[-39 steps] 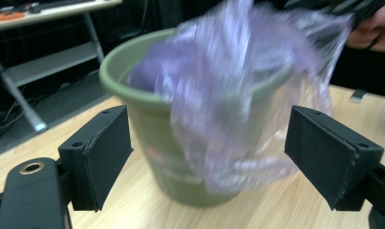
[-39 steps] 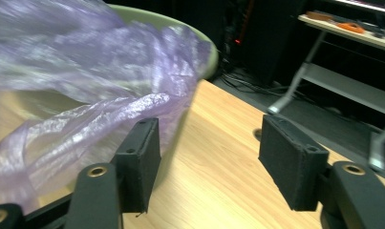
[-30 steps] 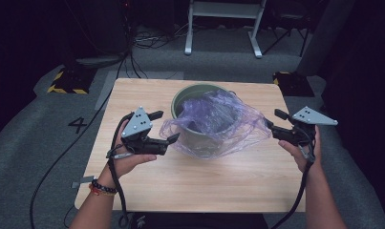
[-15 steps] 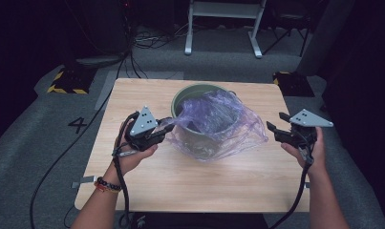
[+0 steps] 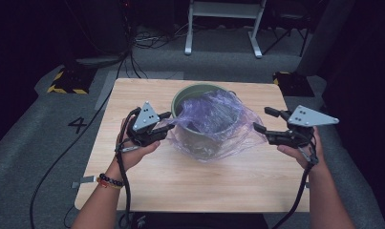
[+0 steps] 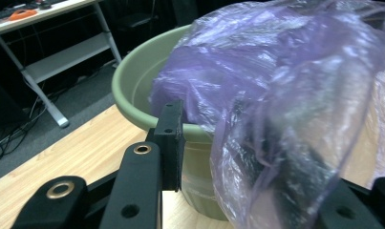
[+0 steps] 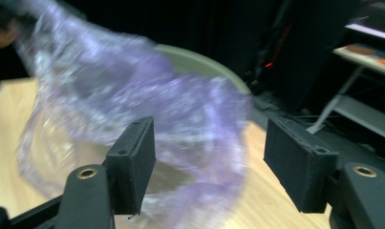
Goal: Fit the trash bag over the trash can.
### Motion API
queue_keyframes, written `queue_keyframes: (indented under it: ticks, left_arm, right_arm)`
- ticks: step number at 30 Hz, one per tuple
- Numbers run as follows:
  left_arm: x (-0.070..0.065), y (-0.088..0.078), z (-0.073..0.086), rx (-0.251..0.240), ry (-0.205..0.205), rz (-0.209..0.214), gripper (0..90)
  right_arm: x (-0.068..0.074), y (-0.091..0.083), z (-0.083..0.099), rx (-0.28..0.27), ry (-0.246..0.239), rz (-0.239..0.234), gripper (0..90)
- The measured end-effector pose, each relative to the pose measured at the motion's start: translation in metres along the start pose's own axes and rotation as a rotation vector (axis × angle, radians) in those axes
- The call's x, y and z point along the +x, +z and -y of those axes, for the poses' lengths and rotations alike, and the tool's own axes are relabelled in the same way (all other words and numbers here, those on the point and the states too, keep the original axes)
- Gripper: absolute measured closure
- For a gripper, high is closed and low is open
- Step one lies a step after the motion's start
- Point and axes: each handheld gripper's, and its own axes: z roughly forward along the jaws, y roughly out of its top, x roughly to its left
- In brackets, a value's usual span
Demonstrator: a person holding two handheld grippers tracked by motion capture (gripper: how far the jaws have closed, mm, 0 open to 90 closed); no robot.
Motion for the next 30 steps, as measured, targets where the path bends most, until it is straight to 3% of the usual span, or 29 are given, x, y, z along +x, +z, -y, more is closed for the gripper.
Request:
queue_keyframes:
  ticks: [2,5,10,12,15,17,21,25,30]
  left_arm:
    - [0.003,0.001,0.0,0.001,-0.012,-0.014,65.4]
    - [0.008,0.004,-0.002,0.001,-0.032,-0.028,66.7]
    - [0.014,0.008,-0.004,0.012,-0.049,-0.037,70.3]
    - [0.017,0.01,-0.003,0.014,-0.059,-0.038,71.3]
    - [0.022,0.014,-0.003,0.019,-0.068,-0.041,71.2]
    - [0.025,0.015,-0.004,0.02,-0.073,-0.046,71.4]
    - [0.031,0.017,-0.005,0.009,-0.085,-0.05,73.0]
    - [0.038,0.02,-0.008,-0.004,-0.112,-0.057,72.3]
    - [0.046,0.026,-0.011,-0.003,-0.125,-0.081,71.6]
  right_arm:
    - [0.004,0.01,-0.001,0.052,-0.036,-0.008,38.4]
    - [0.006,0.026,0.0,0.148,-0.061,0.027,42.9]
    - [0.012,0.042,0.006,0.206,-0.109,0.013,43.7]
    - [0.011,0.047,0.01,0.212,-0.113,0.017,52.4]
    - [0.005,0.053,0.016,0.207,-0.106,0.035,65.1]
    - [0.0,0.055,0.02,0.209,-0.108,0.075,70.6]
    - [-0.007,0.055,0.025,0.152,-0.081,0.098,88.7]
    - [-0.014,0.053,0.026,0.072,-0.028,0.114,90.0]
    - [-0.021,0.058,0.024,0.037,-0.006,0.14,90.0]
